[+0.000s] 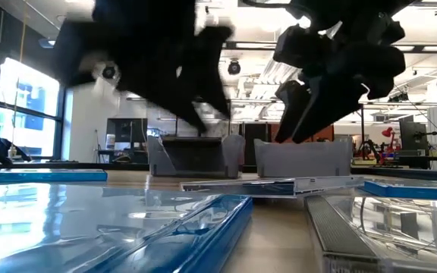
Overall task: Pick & place jewel cases by type
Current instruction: Put the top black CD case into the left black bin
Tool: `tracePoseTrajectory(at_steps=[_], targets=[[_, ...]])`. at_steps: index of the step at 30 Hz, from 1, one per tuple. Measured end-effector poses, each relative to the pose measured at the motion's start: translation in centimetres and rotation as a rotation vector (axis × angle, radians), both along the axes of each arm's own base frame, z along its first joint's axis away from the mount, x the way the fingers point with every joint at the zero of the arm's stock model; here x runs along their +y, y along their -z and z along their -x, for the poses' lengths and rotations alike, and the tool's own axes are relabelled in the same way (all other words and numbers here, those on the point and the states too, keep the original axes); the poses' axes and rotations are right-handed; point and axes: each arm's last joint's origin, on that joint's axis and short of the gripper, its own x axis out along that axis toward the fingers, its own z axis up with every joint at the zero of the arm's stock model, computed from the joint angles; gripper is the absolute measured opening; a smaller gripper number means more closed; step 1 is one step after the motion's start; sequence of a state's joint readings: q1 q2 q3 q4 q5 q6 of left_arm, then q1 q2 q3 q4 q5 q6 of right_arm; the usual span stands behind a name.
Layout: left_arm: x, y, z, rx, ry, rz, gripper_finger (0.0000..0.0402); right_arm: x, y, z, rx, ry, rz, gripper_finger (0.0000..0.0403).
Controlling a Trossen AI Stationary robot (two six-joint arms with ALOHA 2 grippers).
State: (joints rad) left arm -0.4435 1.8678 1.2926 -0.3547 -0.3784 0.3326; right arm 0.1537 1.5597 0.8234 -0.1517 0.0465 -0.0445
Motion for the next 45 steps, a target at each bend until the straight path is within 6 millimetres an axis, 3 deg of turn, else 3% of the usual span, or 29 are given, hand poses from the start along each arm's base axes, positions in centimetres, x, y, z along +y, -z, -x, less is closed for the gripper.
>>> tracePoseTrajectory(at_steps=[5,10,14,17,19,22,26,33,39,45], targets=[[0.9,1.0,1.2,0.075,-0.213,-0.089,0.0177,2.7,-0.2,0.5,0.002,-0.084,0.118,0.0244],[3.7,1.2,2.1,0.183,-0.386,-0.155,0.0172,6.5,-2.5,1.0,-0.021,-0.082,0.333,0.0244],[6.3,0.5,2.4,0.250,-0.443,-0.193,0.0144,9.4,-3.7,1.5,-0.097,-0.058,0.299,0.0244],[8.5,-0.2,2.2,0.288,-0.440,-0.177,0.0121,10.6,-3.3,2.1,-0.106,-0.046,0.322,0.0244],[9.9,-0.4,2.0,0.331,-0.429,-0.110,0.0108,11.0,-2.6,2.1,-0.098,-0.031,0.338,0.0244],[11.8,-0.2,1.3,0.386,-0.401,0.123,0.0097,11.5,-1.2,1.7,-0.056,-0.030,0.336,0.0244],[13.2,0.5,0.1,0.365,-0.319,0.398,0.0095,11.8,0.4,1.1,0.021,-0.037,0.385,0.0244],[13.9,1.3,0.3,0.337,-0.363,0.337,0.0095,12.1,1.3,1.0,0.109,-0.037,0.353,0.0244],[13.5,1.7,0.0,0.306,-0.257,0.419,0.0096,11.9,1.6,1.4,0.155,-0.048,0.349,0.0244],[13.5,1.6,-0.1,0.286,-0.211,0.367,0.0139,11.9,1.6,1.4,0.162,-0.051,0.345,0.0244]])
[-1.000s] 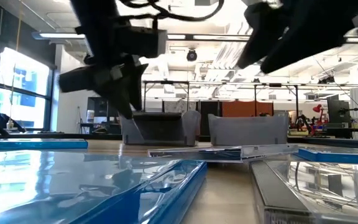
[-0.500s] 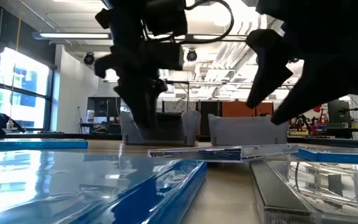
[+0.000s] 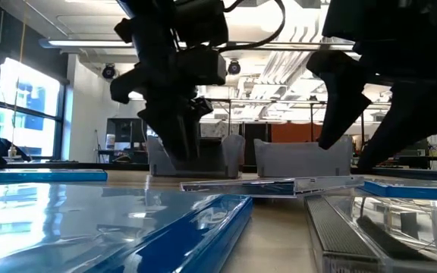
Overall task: Pick & place jewel cases by type
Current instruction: Put the top black CD case into the left black bin
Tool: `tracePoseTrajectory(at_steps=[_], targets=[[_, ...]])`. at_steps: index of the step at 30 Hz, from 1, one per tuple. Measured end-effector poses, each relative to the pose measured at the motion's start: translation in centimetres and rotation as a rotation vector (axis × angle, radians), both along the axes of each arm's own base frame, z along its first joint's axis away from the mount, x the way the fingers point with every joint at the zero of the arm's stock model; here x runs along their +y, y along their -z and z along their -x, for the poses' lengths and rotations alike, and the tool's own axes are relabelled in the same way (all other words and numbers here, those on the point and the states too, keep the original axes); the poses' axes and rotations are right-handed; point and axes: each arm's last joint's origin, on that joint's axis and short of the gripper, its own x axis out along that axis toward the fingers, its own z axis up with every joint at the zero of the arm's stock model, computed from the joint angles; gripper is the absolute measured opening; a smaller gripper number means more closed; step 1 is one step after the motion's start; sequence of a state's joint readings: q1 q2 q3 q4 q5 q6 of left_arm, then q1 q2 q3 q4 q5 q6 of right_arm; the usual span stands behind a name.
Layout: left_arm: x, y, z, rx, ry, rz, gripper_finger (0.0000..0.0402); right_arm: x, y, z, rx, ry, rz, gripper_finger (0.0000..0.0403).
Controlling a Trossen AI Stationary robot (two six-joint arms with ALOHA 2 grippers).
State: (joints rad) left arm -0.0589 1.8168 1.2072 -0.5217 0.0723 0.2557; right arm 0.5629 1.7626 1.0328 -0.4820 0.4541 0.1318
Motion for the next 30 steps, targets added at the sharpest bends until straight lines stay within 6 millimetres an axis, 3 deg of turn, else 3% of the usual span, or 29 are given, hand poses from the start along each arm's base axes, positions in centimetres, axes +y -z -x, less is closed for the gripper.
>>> tracePoseTrajectory(at_steps=[5,11,21,30], targets=[[-0.3,-0.2,-0.3,-0.007,-0.117,0.182,0.0186,0.0,0.0,0.0,-0.002,0.001,0.003,0.0244],[-0.7,-1.0,-1.4,-0.093,-0.191,0.372,0.0197,0.1,0.8,0.1,0.039,-0.040,0.060,0.0244],[-0.6,3.2,-3.5,-0.038,-0.372,0.509,0.0198,0.5,1.5,0.3,0.036,-0.078,0.174,0.0244],[-0.3,3.4,-3.7,-0.053,-0.414,0.518,0.0198,0.7,2.2,0.3,0.073,-0.119,0.171,0.0244]])
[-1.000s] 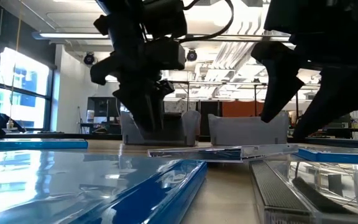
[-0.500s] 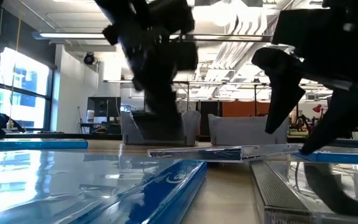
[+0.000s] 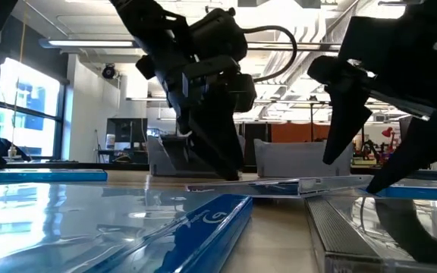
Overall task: Pick & place jewel cases by type
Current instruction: Put the top black CD case into the left black bin
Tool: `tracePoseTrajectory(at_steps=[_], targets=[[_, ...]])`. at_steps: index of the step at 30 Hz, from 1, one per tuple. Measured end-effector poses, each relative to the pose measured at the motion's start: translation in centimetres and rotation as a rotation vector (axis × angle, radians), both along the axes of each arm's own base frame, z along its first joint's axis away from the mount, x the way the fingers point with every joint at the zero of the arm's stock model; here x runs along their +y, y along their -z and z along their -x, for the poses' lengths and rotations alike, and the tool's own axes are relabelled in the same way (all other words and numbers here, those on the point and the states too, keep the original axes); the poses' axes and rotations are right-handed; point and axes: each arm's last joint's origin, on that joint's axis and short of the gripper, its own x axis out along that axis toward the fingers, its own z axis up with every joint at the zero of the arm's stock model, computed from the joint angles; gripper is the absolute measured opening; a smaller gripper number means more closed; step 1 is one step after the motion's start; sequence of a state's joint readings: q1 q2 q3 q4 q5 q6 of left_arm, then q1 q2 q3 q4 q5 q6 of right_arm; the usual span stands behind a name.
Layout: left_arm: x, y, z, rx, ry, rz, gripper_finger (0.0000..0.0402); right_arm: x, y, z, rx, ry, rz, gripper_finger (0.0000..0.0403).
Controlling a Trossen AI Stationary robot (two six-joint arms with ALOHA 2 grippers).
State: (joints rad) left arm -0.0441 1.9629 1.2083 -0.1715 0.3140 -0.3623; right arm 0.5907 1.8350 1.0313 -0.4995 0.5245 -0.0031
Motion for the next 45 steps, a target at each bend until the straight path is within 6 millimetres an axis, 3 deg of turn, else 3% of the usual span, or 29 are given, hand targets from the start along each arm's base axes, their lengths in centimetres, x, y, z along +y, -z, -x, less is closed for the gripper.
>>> tracePoseTrajectory(at_steps=[8,28,32,41,45], targets=[[-0.2,0.5,-0.1,0.010,0.014,0.028,0.0198,0.1,1.0,-0.3,0.005,0.009,0.039,0.0243],[-0.4,1.4,-0.7,-0.009,0.055,0.113,0.0198,0.9,0.9,-0.2,-0.108,-0.017,0.182,0.0238],[-0.4,1.4,-0.7,-0.009,0.058,0.118,0.0198,1.0,0.9,-0.1,-0.115,-0.014,0.174,0.0206],[-0.4,1.5,-0.7,-0.007,0.057,0.117,0.0198,1.2,0.7,0.0,-0.147,0.001,0.190,0.0072],[-0.5,1.5,-0.7,-0.005,0.070,0.136,0.0198,1.6,0.6,0.3,-0.185,0.001,0.241,0.0035]])
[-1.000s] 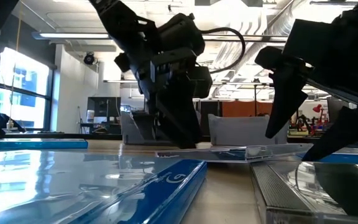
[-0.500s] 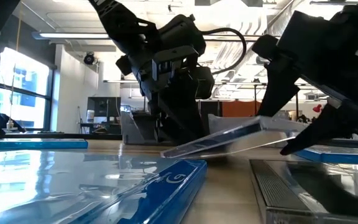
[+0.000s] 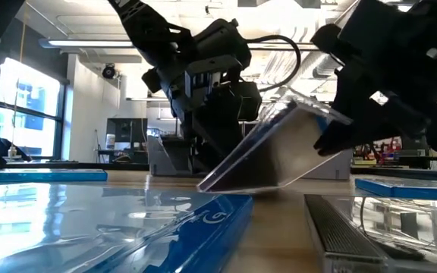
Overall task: Pick & place jewel cases by type
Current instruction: Put the top black CD case into the left black bin
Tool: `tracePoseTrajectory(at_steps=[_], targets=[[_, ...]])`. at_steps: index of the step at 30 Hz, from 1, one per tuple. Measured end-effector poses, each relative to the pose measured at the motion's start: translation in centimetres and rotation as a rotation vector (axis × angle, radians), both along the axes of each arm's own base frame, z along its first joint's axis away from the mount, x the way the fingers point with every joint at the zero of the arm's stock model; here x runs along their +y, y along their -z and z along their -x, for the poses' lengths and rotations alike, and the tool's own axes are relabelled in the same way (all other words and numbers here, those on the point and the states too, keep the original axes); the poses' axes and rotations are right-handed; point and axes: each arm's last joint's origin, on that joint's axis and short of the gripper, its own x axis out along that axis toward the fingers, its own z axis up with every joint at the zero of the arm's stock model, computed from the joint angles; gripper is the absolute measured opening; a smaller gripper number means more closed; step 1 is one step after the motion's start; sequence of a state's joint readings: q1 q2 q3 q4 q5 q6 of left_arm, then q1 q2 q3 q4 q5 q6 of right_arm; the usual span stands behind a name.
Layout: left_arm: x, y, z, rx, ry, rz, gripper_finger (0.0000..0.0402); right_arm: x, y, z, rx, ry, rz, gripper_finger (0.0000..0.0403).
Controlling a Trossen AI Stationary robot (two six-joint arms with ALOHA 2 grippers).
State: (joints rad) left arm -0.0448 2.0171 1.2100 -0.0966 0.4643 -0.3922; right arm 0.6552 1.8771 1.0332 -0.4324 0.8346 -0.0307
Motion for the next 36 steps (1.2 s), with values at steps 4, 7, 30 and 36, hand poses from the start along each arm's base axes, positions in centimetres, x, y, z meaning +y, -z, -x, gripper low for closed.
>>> tracePoseTrajectory(at_steps=[4,7,30,36], targets=[[-0.2,-0.4,-0.2,0.007,0.034,0.044,0.0198,0.5,-0.1,0.4,-0.016,-0.011,0.022,0.0022],[-0.3,-1.0,-0.5,0.007,0.075,0.070,0.0198,0.8,-0.1,0.6,-0.021,-0.020,0.020,0.0022],[5.1,-15.8,1.0,0.399,0.199,-0.571,0.0198,-0.8,-0.5,-0.9,-0.137,0.067,0.139,0.0027],[7.5,-21.4,4.0,0.475,-0.048,-0.876,0.0198,-4.3,-0.6,-2.8,-0.111,0.163,0.193,0.0026]])
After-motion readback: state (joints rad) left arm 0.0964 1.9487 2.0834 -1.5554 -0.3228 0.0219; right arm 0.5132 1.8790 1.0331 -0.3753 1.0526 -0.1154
